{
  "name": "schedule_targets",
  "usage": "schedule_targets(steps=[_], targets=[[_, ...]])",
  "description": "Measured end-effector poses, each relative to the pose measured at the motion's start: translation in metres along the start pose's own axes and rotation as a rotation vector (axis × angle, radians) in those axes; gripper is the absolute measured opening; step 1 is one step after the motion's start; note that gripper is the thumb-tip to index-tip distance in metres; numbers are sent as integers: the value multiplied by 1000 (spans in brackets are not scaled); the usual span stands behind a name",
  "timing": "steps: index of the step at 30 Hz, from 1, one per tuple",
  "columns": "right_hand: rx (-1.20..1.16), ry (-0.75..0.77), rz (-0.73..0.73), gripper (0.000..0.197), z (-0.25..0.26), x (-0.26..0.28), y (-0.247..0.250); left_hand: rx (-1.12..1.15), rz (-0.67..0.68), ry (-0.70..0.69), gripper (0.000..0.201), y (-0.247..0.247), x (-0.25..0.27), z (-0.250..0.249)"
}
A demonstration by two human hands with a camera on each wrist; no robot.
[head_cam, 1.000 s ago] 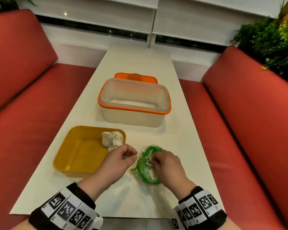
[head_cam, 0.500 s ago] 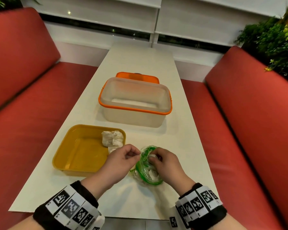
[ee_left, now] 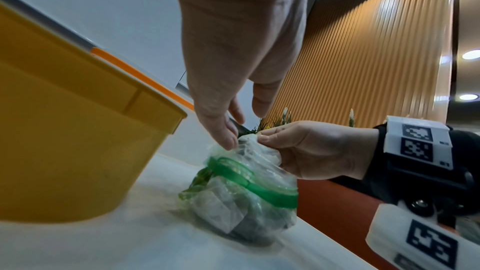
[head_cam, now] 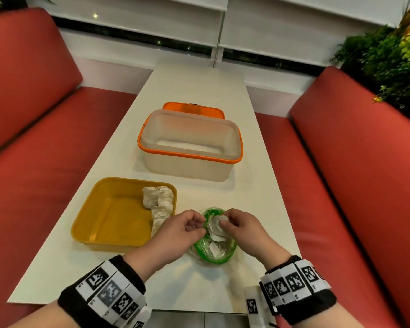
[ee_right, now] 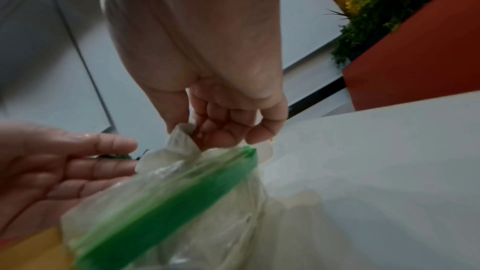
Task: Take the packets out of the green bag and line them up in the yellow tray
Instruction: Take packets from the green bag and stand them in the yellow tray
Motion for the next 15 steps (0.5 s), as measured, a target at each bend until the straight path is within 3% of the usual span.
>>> schedule_targets(steps=[2,7,9,12,15], targets=[[142,11,25,11,4,1,-4,-15,9,5,17,0,0,1],[502,40,6,44,13,11,-15,-47,10,-1,17,-1,0,0],[598,92,-73,36,14,13,-20,-52,13,-2,17,-1,0,0],[542,120,-144,27,13,16,-21,-71,20,-3,20,-1,0,-2],[522,142,-159,20,17,19,-14,-94,31,-19,37,-1,0,-5]])
Point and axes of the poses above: each hand's wrist, its own x-axis away from the middle knuckle, its own y-axis out of the back of the hand, z = x × y, the point moved 1 cm from there along -x, towards the middle knuckle, and after that the axes turned 2 degrees about -z, right-handed, at the moved point
